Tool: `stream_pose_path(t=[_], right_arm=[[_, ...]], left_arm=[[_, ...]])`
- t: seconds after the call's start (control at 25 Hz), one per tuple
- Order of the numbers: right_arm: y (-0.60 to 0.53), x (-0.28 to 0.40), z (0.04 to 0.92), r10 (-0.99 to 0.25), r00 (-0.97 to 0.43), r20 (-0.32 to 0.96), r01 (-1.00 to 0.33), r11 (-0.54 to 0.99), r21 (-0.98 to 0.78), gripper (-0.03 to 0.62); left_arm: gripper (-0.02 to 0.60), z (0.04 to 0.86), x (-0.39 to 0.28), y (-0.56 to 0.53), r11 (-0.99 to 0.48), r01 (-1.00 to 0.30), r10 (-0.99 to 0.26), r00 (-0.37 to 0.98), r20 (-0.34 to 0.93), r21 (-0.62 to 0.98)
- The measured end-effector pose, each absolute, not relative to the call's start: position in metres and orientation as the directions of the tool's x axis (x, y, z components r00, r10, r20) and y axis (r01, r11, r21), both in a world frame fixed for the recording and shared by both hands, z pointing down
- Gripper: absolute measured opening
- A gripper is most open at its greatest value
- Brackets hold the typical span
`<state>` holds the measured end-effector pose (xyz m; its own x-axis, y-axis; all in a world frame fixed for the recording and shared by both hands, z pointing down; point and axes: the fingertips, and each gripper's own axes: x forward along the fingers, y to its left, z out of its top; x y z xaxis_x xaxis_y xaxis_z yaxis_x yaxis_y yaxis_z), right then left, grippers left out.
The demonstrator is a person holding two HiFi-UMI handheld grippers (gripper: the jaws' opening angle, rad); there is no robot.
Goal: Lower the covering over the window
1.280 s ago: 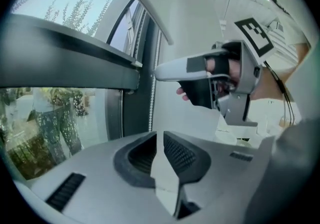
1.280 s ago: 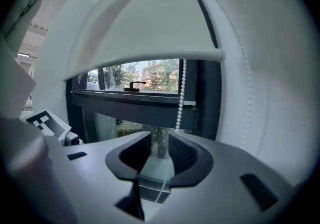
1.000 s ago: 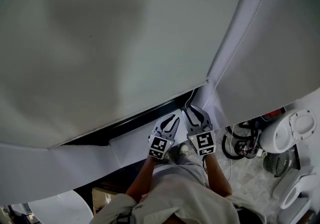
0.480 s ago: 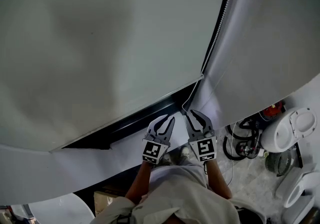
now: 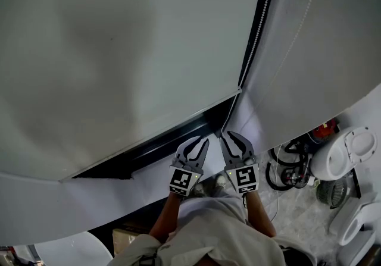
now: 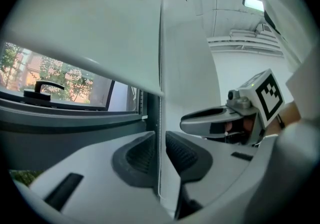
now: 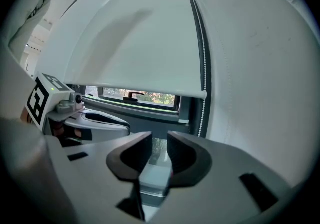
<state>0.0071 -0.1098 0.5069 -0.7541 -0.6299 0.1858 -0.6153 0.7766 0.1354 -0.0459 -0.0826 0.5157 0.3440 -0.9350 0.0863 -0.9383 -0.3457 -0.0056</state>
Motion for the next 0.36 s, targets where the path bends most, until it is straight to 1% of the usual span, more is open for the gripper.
stream_pose_path(t=[0.36], right_arm=[[-0.1019, 0.0056, 0.5010, -0.641, -0.749, 0.169, -0.626, 0.768, 0.139, 0.086]], left_arm=[[0.061, 0.5096, -0.0474, -0.0784, -0.353, -0.936, -0.933, 0.352, 0.071, -0.008]])
